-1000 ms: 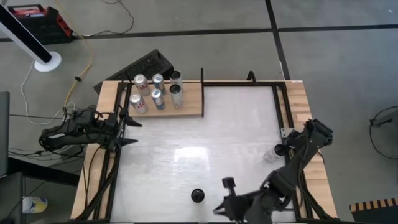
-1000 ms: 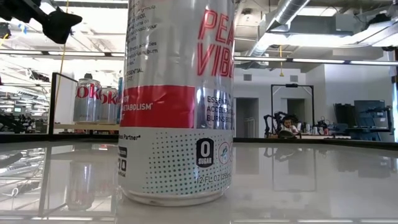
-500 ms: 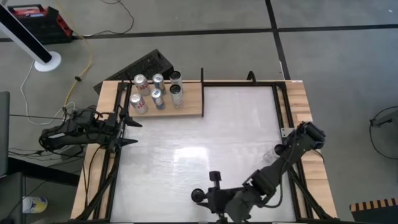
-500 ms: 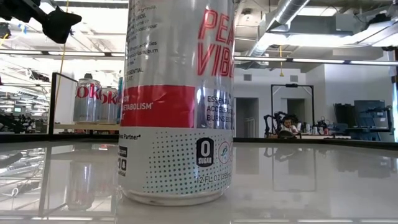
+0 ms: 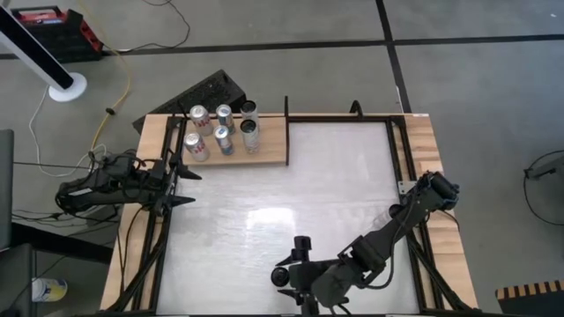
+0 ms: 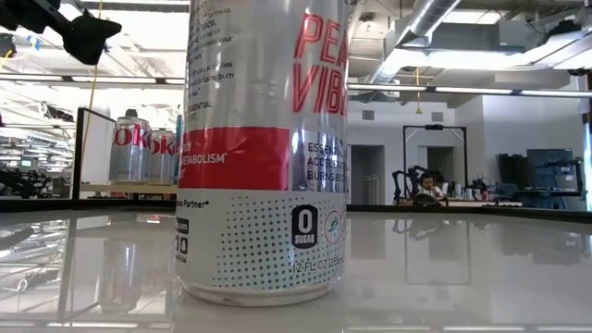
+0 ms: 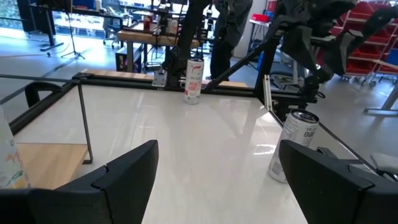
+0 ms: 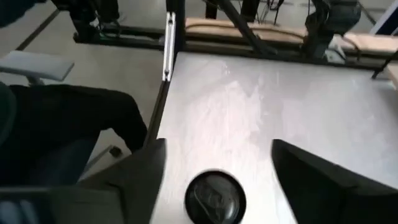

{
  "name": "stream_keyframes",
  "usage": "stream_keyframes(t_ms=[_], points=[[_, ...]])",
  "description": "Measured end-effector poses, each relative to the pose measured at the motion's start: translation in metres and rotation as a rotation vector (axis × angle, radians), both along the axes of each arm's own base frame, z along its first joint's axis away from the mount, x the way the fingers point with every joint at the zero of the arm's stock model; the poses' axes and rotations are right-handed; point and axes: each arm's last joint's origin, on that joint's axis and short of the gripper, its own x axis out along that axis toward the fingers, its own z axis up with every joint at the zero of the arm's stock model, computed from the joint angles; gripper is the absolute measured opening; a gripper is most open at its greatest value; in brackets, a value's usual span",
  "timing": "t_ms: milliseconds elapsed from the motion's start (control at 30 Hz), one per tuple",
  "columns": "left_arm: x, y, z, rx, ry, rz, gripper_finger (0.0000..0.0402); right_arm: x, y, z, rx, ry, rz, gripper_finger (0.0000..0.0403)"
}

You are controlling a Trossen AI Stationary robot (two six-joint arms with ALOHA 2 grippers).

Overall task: Place canned beverage on shelf
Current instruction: Put the bottom white-pink soda can on the shelf

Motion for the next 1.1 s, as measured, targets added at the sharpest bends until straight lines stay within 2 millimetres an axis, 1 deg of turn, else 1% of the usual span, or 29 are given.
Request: stream_keyframes(t_ms=[133,200,300,367,433,533,600,700,800,867,967,1100], points=[[0.000,0.000,0.000,0.000,0.000,0.000,0.0318,-0.003,0.000,-0.004,-0.014,0.042,-0.001,0.0365],[0.000,0.000,0.000,-0.001,0.000,0.000,0.0318,-0.004,0.000,-0.005,-0.018,0.060,0.011,0.0383],[0.000,0.000,0.000,-0.002,0.000,0.000,0.0318,0.001,0.000,-0.017,-0.019,0.086,0.018,0.0397],[0.000,0.000,0.000,-0.002,0.001,0.000,0.0318,0.002,0.000,-0.025,-0.032,0.118,0.025,0.0397],[0.000,0.000,0.000,-0.003,0.001,0.001,0.0318,0.010,-0.002,-0.028,-0.019,0.112,0.019,0.0393],[0.000,0.000,0.000,-0.003,0.000,0.001,0.0318,0.011,-0.003,-0.034,-0.041,0.136,0.019,0.0389],[0.000,0.000,0.000,-0.003,0.001,0.001,0.0318,0.019,-0.005,-0.041,-0.031,0.143,0.016,0.0389],[0.000,0.000,0.000,-0.003,0.001,0.001,0.0318,0.019,-0.004,-0.051,-0.051,0.191,0.027,0.0390],[0.000,0.000,0.000,-0.004,0.002,0.001,0.0318,0.025,-0.004,-0.056,-0.031,0.187,0.032,0.0390],[0.000,0.000,0.000,-0.006,0.000,0.001,0.0318,0.026,-0.004,-0.063,-0.043,0.219,0.041,0.0389],[0.000,0.000,0.000,-0.006,0.001,0.001,0.0318,0.032,-0.004,-0.074,-0.047,0.238,0.037,0.0389],[0.000,0.000,0.000,-0.006,0.001,0.001,0.0318,0.032,-0.004,-0.075,-0.043,0.244,0.035,0.0389]])
